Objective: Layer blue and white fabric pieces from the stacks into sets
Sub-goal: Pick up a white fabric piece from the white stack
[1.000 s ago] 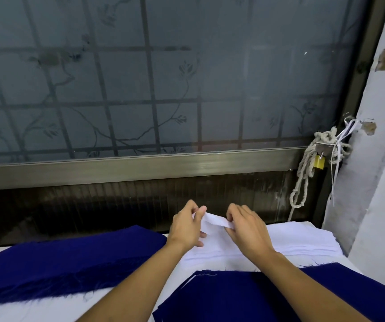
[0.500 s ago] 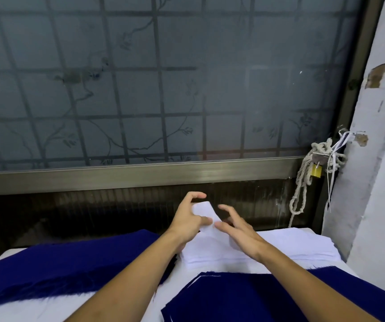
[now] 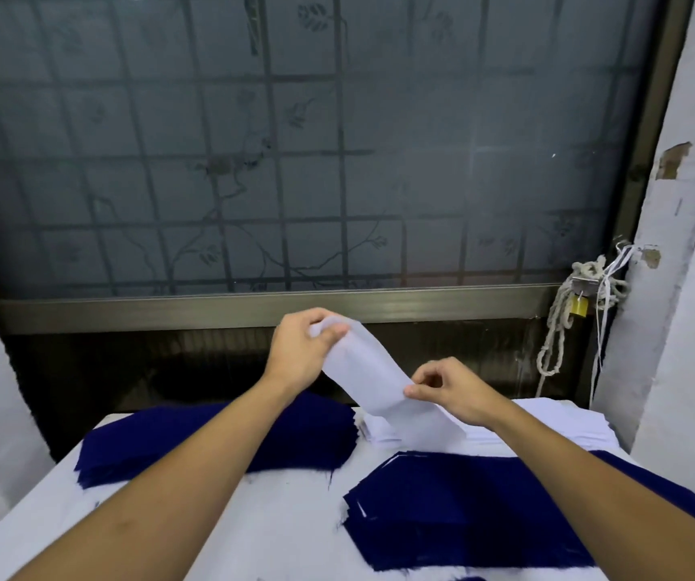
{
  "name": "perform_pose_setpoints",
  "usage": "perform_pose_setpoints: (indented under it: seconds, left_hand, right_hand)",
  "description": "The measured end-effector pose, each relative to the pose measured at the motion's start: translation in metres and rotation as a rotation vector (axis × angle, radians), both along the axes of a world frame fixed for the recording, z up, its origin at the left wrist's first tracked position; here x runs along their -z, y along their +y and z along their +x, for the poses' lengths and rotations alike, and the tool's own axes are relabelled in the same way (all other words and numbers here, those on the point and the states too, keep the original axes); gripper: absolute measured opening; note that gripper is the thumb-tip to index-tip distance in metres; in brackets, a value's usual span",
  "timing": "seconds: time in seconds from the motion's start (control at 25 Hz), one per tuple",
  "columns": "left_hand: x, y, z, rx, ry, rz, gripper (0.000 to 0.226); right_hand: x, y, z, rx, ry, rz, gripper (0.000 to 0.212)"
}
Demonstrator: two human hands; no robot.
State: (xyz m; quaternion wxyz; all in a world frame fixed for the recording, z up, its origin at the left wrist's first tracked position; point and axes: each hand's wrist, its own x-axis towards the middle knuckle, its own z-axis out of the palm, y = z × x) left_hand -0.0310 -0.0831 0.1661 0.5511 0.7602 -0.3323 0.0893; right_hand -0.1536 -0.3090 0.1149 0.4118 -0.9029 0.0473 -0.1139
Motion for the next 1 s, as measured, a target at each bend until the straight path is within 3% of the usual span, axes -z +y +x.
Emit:
perform_pose_setpoints:
  seconds: [0.32,0.56,0.76,1.0]
  left_hand:
    - [-0.032,0.081,-0.013,-0.150,0.017,-0.167,0.007]
    - [-0.015,0.137,-0.017,-0.296,0.115,-0.263,0.007]
    - [0.032,0.176,-0.017,-0.439,0.174,-0.184,0.012]
    - [0.061,0.180,-0.030,-0.457,0.159,-0.072,0.005]
  right_hand:
    - [-0.008,0.051,-0.026,-0.007,-0.087,-0.067,0.014]
    - [0.000,0.060,-0.059,0.016,-0.067,-0.047,0.005]
    - [0.018,0.045,-0.098,0.170,-0.032,-0.042,0.026]
    - [0.021,0.044,-0.119,0.256,-0.043,0.056,0.013]
